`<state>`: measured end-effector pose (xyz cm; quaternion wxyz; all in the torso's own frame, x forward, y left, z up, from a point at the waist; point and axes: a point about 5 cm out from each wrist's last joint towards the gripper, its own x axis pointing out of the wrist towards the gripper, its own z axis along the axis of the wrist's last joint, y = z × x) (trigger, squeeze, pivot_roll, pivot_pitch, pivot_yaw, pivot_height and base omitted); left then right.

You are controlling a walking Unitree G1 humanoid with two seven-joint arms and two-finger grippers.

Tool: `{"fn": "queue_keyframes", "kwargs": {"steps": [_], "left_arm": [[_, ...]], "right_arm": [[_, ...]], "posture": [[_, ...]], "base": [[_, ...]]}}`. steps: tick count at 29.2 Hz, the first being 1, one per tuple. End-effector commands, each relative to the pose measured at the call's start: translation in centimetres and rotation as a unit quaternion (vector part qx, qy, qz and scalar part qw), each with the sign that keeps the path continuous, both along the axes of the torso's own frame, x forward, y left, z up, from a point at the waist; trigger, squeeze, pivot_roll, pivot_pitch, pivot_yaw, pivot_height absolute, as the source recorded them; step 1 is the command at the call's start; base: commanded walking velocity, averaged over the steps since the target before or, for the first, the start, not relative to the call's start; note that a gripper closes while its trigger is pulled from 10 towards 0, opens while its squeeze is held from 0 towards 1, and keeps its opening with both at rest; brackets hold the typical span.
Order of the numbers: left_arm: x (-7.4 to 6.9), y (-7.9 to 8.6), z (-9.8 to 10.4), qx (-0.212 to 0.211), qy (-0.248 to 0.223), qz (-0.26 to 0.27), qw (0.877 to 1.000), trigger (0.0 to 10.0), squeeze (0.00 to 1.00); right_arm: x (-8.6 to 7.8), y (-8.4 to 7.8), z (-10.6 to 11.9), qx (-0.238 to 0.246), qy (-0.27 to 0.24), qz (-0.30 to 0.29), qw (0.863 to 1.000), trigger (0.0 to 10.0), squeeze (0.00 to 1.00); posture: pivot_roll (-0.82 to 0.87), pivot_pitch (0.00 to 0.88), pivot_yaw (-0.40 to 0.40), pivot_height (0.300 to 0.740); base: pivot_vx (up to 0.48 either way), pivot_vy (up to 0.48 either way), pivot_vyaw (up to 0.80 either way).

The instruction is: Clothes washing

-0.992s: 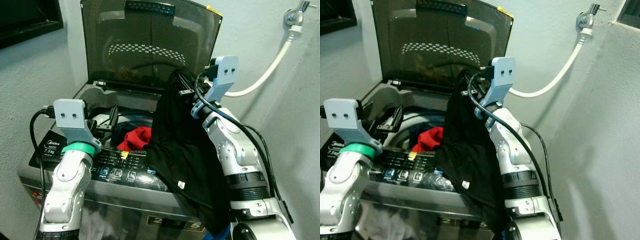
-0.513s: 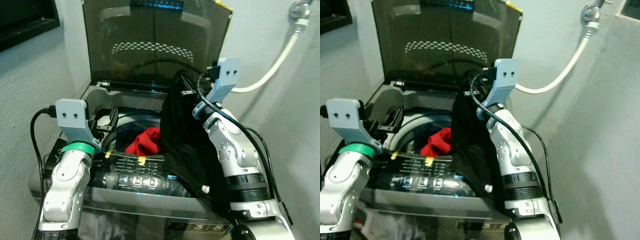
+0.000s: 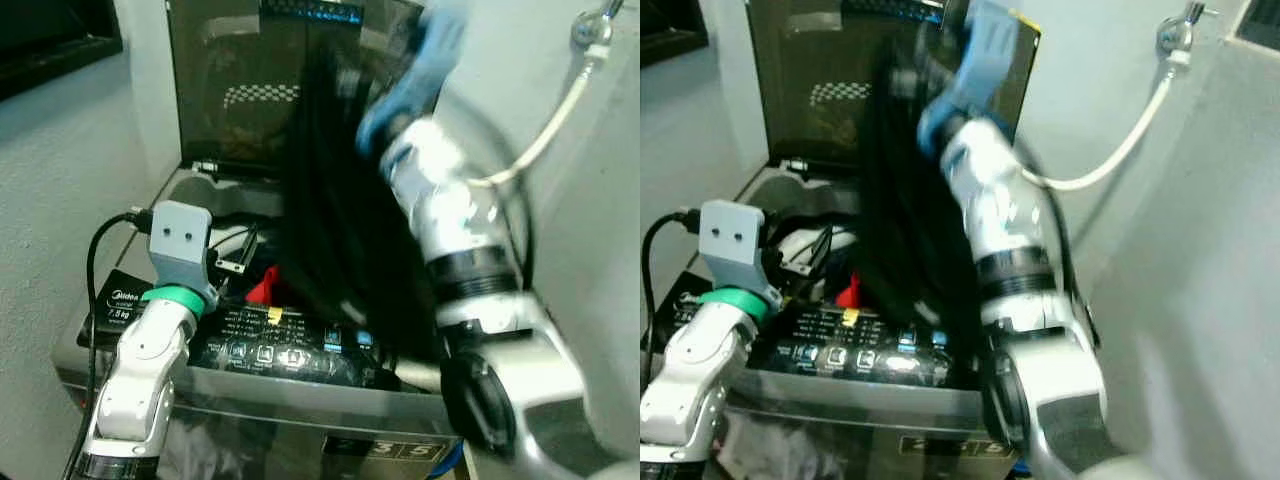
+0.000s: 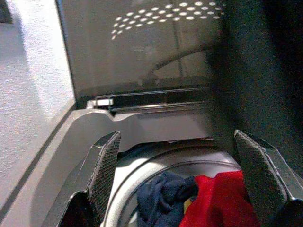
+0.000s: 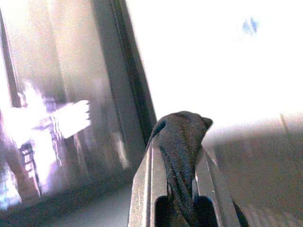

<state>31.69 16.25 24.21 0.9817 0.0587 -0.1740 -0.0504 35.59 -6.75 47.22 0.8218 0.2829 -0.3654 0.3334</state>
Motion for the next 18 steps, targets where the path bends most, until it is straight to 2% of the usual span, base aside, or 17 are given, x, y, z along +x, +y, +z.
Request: {"fn": "queue_keyframes", "kwargs": {"steps": [1,2,3,4,5,6,7,8,9,10,11,12,13,15,16,17,18], "left_arm": [[-0.2,0.1,-0.4,0.009,0.01,0.005,1.0,10.0,0.0],[-0.3,0.2,-0.4,0.01,0.009,0.008,1.0,10.0,0.0],[-0.5,0.3,-0.5,0.01,0.009,0.011,1.0,10.0,0.0],[-0.5,0.3,-0.5,0.01,0.009,0.011,1.0,10.0,0.0],[-0.6,0.4,-0.5,0.01,0.009,0.013,1.0,10.0,0.0],[-0.6,0.4,-0.6,0.011,0.01,0.014,1.0,10.0,0.0],[-0.6,0.4,-0.6,0.011,0.01,0.014,1.0,10.0,0.0],[-0.7,0.3,-0.7,0.013,0.011,0.013,1.0,10.0,0.0],[-0.7,0.3,-0.7,0.014,0.011,0.012,1.0,10.0,0.0],[-0.7,0.2,-0.7,0.016,0.011,0.008,1.0,10.0,0.0],[-0.7,0.2,-0.7,0.016,0.011,0.008,1.0,10.0,0.0],[-0.8,0.1,-0.7,0.021,0.013,-0.002,1.0,10.0,0.0],[-0.9,0.0,-0.8,0.027,0.016,-0.01,0.999,10.0,0.0],[-0.9,0.0,-0.8,0.027,0.016,-0.01,0.999,10.0,0.0],[-1.0,-0.1,-0.8,0.031,0.017,-0.022,0.999,10.0,0.0],[-1.0,-0.1,-0.8,0.031,0.017,-0.022,0.999,10.0,0.0],[-1.0,-0.2,-0.8,0.036,0.019,-0.033,0.999,10.0,0.0]], "right_arm": [[-0.3,-2.0,1.4,0.074,-0.013,0.012,0.997,10.0,0.0],[-0.7,-2.6,2.7,0.092,-0.026,0.021,0.995,10.0,0.0],[-0.8,-2.6,3.1,0.081,-0.033,0.014,0.996,10.0,0.0],[-0.8,-2.6,3.1,0.081,-0.033,0.014,0.996,10.0,0.0],[-0.6,-2.5,3.0,0.066,-0.031,0.008,0.997,10.0,0.0],[0.1,-1.9,2.0,0.031,-0.015,-0.007,0.999,10.0,0.0],[0.1,-1.9,2.0,0.031,-0.015,-0.007,0.999,10.0,0.0],[1.0,-0.8,0.2,-0.035,-0.002,-0.047,0.998,10.0,0.0],[1.6,-0.2,-1.1,-0.081,0.004,-0.072,0.994,10.0,0.0],[2.3,0.5,-3.0,-0.143,0.009,-0.109,0.984,10.0,0.0],[2.3,0.5,-3.0,-0.143,0.009,-0.109,0.984,10.0,0.0],[3.0,1.1,-5.1,-0.193,0.019,-0.135,0.972,10.0,0.0],[3.5,1.4,-6.8,-0.223,0.031,-0.15,0.963,10.0,0.0],[3.5,1.4,-6.8,-0.223,0.031,-0.15,0.963,10.0,0.0],[4.1,1.5,-8.4,-0.245,0.044,-0.163,0.955,10.0,0.0],[4.1,1.5,-8.4,-0.245,0.044,-0.163,0.955,10.0,0.0],[4.5,1.2,-9.5,-0.252,0.062,-0.178,0.949,10.0,0.0]], "posture": [[0.15,0.0,-0.061,0.74],[0.15,0.0,-0.07,0.74],[0.15,0.0,-0.07,0.74],[0.15,0.0,-0.07,0.74],[0.15,0.0,-0.07,0.74],[0.15,0.0,-0.074,0.74],[0.15,0.0,-0.074,0.74],[0.15,0.0,-0.073,0.74],[0.15,0.0,-0.073,0.74],[0.15,0.0,-0.067,0.74],[0.15,0.0,-0.067,0.74],[0.15,0.0,-0.064,0.74],[0.15,0.0,-0.064,0.74],[0.15,0.0,-0.064,0.74],[0.14,0.0,-0.054,0.74],[0.14,0.0,-0.054,0.74],[0.14,0.0,-0.046,0.74]], "base": [[0.0,0.0,0.0],[0.0,0.0,0.0],[0.0,0.0,0.0],[0.0,0.0,0.0],[0.0,0.0,0.0],[0.0,0.0,0.0],[0.0,0.0,0.0],[0.0,0.0,0.0],[0.0,0.0,0.0],[0.0,0.0,0.0],[0.0,0.0,0.0],[0.0,0.0,0.0],[0.0,0.0,0.0],[0.0,0.0,0.0],[0.0,0.0,0.0],[0.0,0.0,0.0],[0.0,0.0,0.0]]}}
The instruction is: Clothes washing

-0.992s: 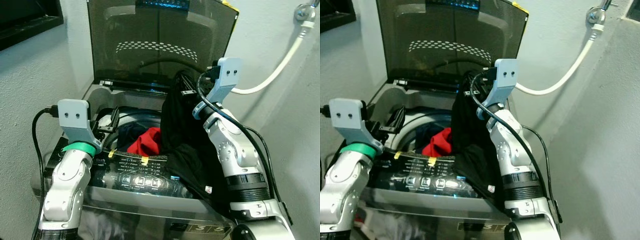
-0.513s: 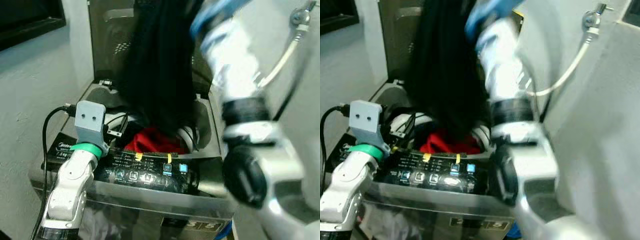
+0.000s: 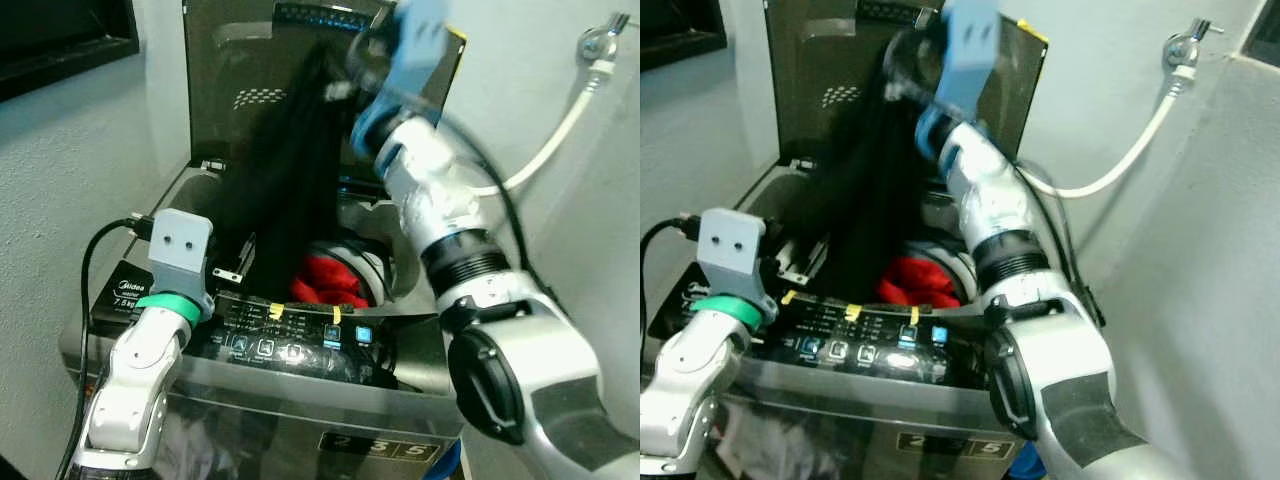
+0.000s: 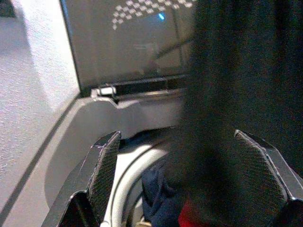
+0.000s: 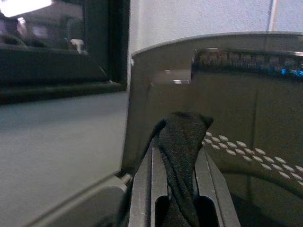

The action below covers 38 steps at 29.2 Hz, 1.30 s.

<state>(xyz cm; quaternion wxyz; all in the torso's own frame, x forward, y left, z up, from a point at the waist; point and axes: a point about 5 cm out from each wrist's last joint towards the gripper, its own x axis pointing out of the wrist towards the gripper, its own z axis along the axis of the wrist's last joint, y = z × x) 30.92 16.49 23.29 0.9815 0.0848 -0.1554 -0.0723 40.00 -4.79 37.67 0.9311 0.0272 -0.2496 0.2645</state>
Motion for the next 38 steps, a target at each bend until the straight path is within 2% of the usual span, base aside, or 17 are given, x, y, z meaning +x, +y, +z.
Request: {"fn": "queue_keyframes", "kwargs": {"steps": [1,4,10,11,12,13,14,16,18,19,22,27,32,33,34,35,38], "left_arm": [[-0.3,-0.4,0.1,0.006,0.001,-0.017,1.0,10.0,0.0],[-0.4,-0.7,0.1,0.014,0.004,-0.03,0.999,10.0,0.0],[-0.5,-1.4,0.0,0.026,0.011,-0.056,0.998,10.0,0.0],[-0.6,-1.6,-0.3,0.036,0.019,-0.068,0.997,10.0,0.0],[-0.7,-1.9,-0.5,0.043,0.026,-0.078,0.996,10.0,0.0],[-0.7,-1.9,-0.5,0.043,0.026,-0.078,0.996,10.0,0.0],[-0.7,-2.0,-0.6,0.047,0.031,-0.084,0.995,10.0,0.0],[-0.7,-2.0,-0.6,0.047,0.031,-0.084,0.995,10.0,0.0],[-0.5,-1.9,-0.5,0.054,0.032,-0.093,0.994,10.0,0.0],[-0.5,-1.9,-0.5,0.054,0.032,-0.093,0.994,10.0,0.0],[-0.2,-1.7,0.0,0.089,0.027,-0.124,0.988,10.0,0.0],[-0.1,-0.9,0.4,0.126,0.04,-0.126,0.983,10.0,0.0],[-0.1,-0.5,0.9,0.126,0.04,-0.123,0.984,10.0,0.0],[-0.5,-0.6,1.5,0.105,0.037,-0.138,0.984,10.0,0.0],[-0.5,-0.6,1.5,0.105,0.037,-0.138,0.984,10.0,0.0],[-1.0,-0.9,1.8,0.081,0.03,-0.151,0.985,10.0,0.0],[-1.1,-0.9,1.8,0.069,0.026,-0.155,0.985,10.0,0.0]], "right_arm": [[0.1,-0.7,0.1,-0.001,-0.014,-0.022,1.0,10.0,0.0],[0.6,-1.5,-0.8,-0.013,-0.005,-0.058,0.998,10.0,0.0],[1.1,-3.3,-0.4,-0.044,-0.015,-0.113,0.992,10.0,0.0],[1.5,-4.1,-0.9,-0.059,0.019,-0.108,0.992,10.0,0.0],[1.8,-4.5,-2.3,-0.101,0.068,-0.079,0.989,10.0,0.0],[1.8,-4.5,-2.3,-0.101,0.068,-0.079,0.989,10.0,0.0],[2.0,-4.8,-3.5,-0.132,0.106,-0.052,0.984,10.0,0.0],[2.0,-4.8,-3.5,-0.132,0.106,-0.052,0.984,10.0,0.0],[1.8,-5.0,-7.4,-0.192,0.184,0.02,0.964,10.0,0.0],[1.8,-5.0,-7.4,-0.192,0.184,0.02,0.964,10.0,0.0],[1.1,-4.6,-12.0,-0.226,0.233,0.07,0.943,10.0,0.0],[0.7,-4.4,-11.2,-0.192,0.242,0.112,0.944,10.0,0.0],[0.2,-4.1,-10.7,-0.187,0.237,0.151,0.941,10.0,0.0],[-0.7,-3.8,-10.8,-0.202,0.236,0.2,0.929,10.0,0.43],[-0.7,-3.8,-10.8,-0.202,0.236,0.2,0.929,10.0,0.43],[-1.3,-3.5,-10.9,-0.205,0.239,0.219,0.923,10.0,1.0],[-1.5,-3.2,-10.9,-0.203,0.238,0.224,0.923,10.0,1.0]], "posture": [[0.14,0.0,-0.046,0.74],[0.15,0.0,-0.044,0.74],[0.15,0.0,-0.042,0.74],[0.15,0.0,-0.041,0.74],[0.15,0.0,-0.036,0.74],[0.15,0.0,-0.036,0.74],[0.15,0.0,-0.034,0.74],[0.15,0.0,-0.034,0.74],[0.13,0.0,0.0,0.74],[0.13,0.0,0.0,0.74],[0.14,0.0,0.041,0.74],[0.13,0.0,0.059,0.74],[0.14,0.0,0.061,0.74],[0.14,0.0,0.058,0.74],[0.14,0.0,0.058,0.74],[0.14,0.0,0.051,0.74],[0.14,0.0,0.051,0.74]], "base": [[0.0,0.0,0.0],[0.0,0.0,0.0],[0.0,0.0,0.0],[0.0,0.0,0.0],[0.0,0.0,0.0],[0.0,0.0,0.0],[0.0,0.0,0.0],[0.0,0.0,0.0],[0.0,0.0,0.0],[0.0,0.0,0.0],[0.0,0.0,0.0],[0.0,0.0,0.0],[0.0,0.0,0.0],[0.0,0.0,0.0],[0.0,0.0,0.0],[0.0,0.0,0.0],[0.0,0.0,0.0]]}}
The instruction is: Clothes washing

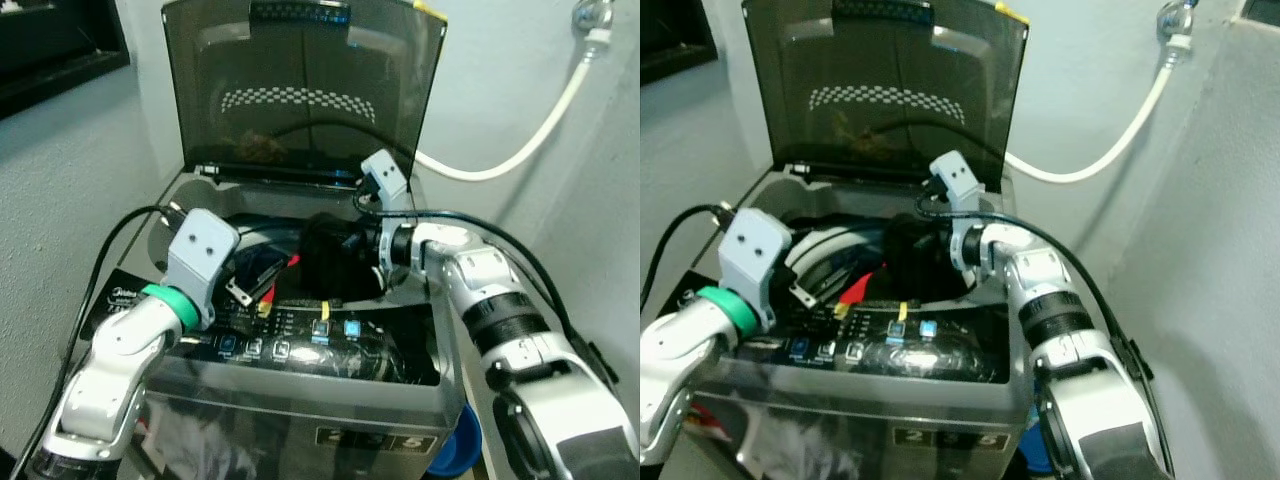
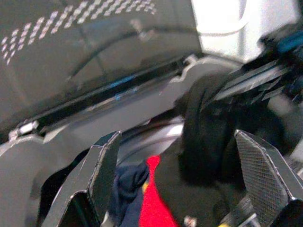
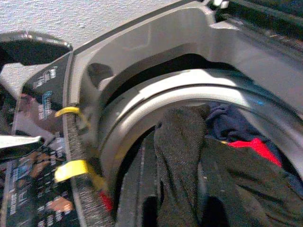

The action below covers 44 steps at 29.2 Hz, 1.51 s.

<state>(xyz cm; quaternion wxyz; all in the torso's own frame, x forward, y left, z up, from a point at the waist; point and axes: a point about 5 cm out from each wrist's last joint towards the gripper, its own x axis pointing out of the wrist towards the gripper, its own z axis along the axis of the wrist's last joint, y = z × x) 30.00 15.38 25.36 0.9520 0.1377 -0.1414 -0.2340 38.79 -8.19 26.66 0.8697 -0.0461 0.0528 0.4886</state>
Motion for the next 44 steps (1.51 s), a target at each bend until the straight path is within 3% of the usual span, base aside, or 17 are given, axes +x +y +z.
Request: {"fn": "queue_keyframes", "kwargs": {"steps": [1,6,7,8,9,16,18,20,21,25,32,33,37,38,40,42,44], "left_arm": [[-0.2,0.1,-0.4,-0.016,0.009,0.0,1.0,10.0,0.0],[-0.1,0.0,-0.5,-0.02,0.011,0.002,1.0,10.0,0.0],[0.0,-0.1,-0.6,-0.017,0.011,0.003,1.0,10.0,0.0],[0.1,-0.1,-0.7,-0.015,0.012,0.007,1.0,10.0,0.0],[0.3,0.0,-0.8,-0.01,0.015,0.016,1.0,10.0,0.0],[0.9,0.4,-0.9,-0.017,0.026,0.04,0.999,10.0,0.0],[1.3,0.8,-0.9,-0.032,0.03,0.06,0.997,10.0,0.0],[1.3,0.8,-0.9,-0.032,0.03,0.06,0.997,10.0,0.0],[1.5,1.1,-1.0,-0.039,0.027,0.078,0.996,10.0,0.0],[2.2,1.9,-1.6,-0.086,0.036,0.149,0.985,10.0,0.0],[2.1,1.8,-2.2,-0.084,0.029,0.179,0.98,10.0,0.0],[2.1,2.6,-1.4,-0.097,-0.009,0.218,0.971,10.0,0.0],[1.6,3.2,1.5,-0.151,-0.103,0.225,0.957,10.0,0.0],[1.6,3.2,1.5,-0.151,-0.103,0.225,0.957,10.0,0.0],[1.1,1.4,2.5,-0.155,-0.12,0.141,0.97,10.0,0.0],[0.0,-1.9,1.7,-0.125,-0.074,-0.002,0.989,10.0,0.0],[0.1,-1.8,1.1,-0.138,-0.061,0.019,0.988,10.0,0.0]], "right_arm": [[-0.5,0.4,0.7,0.023,-0.001,0.027,0.999,10.0,1.0],[-1.7,1.1,3.2,0.109,0.001,0.083,0.991,10.0,1.0],[-1.7,0.7,5.4,0.169,-0.03,0.079,0.982,10.0,0.19],[-1.7,0.2,7.1,0.213,-0.064,0.065,0.973,10.0,0.0],[-1.4,-0.9,8.9,0.257,-0.098,0.031,0.961,10.0,0.0],[-1.1,-2.2,9.2,0.223,-0.13,-0.026,0.966,10.0,0.0],[-0.2,-3.5,9.4,0.229,-0.153,-0.121,0.954,10.0,0.0],[-0.2,-3.5,9.4,0.229,-0.153,-0.121,0.954,10.0,0.0],[0.2,-4.3,9.1,0.233,-0.16,-0.173,0.944,10.0,0.0],[0.3,-5.2,4.3,0.214,-0.143,-0.281,0.925,10.0,0.0],[-0.9,-4.1,0.7,0.191,-0.125,-0.279,0.933,10.0,0.0],[-1.0,-4.3,0.6,0.2,-0.123,-0.282,0.93,10.0,0.0],[-1.0,-5.0,0.9,0.225,-0.121,-0.294,0.921,10.0,0.0],[-1.0,-5.0,0.9,0.225,-0.121,-0.294,0.921,10.0,0.0],[-1.0,-5.0,1.0,0.23,-0.125,-0.3,0.917,10.0,0.0],[-1.2,-4.3,1.0,0.23,-0.136,-0.304,0.914,10.0,0.0],[-1.6,-3.8,0.9,0.225,-0.148,-0.312,0.911,10.0,0.0]], "posture": [[0.14,0.0,0.051,0.74],[0.14,0.0,0.05,0.74],[0.14,0.0,0.052,0.74],[0.14,0.0,0.054,0.74],[0.13,0.0,0.058,0.74],[0.13,0.0,0.066,0.74],[0.13,0.0,0.064,0.74],[0.13,0.0,0.064,0.74],[0.12,0.0,0.058,0.74],[0.12,0.0,0.032,0.74],[0.11,0.0,-0.002,0.74],[0.11,0.0,-0.013,0.74],[0.11,0.0,-0.027,0.74],[0.11,0.0,-0.027,0.74],[0.12,0.0,-0.024,0.74],[0.11,0.0,-0.01,0.74],[0.11,0.0,0.002,0.74]], "base": [[0.0,0.0,0.0],[0.0,0.0,0.0],[0.0,0.0,0.0],[0.0,0.0,0.0],[0.0,0.0,0.0],[0.0,0.0,0.0],[0.0,0.0,0.0],[0.0,0.0,0.0],[0.0,0.0,0.0],[0.0,0.0,0.0],[0.0,0.0,0.0],[0.0,0.0,0.0],[0.0,0.0,0.0],[0.0,0.0,0.0],[0.0,0.0,0.0],[0.0,0.0,0.0],[0.0,0.0,0.0]]}}
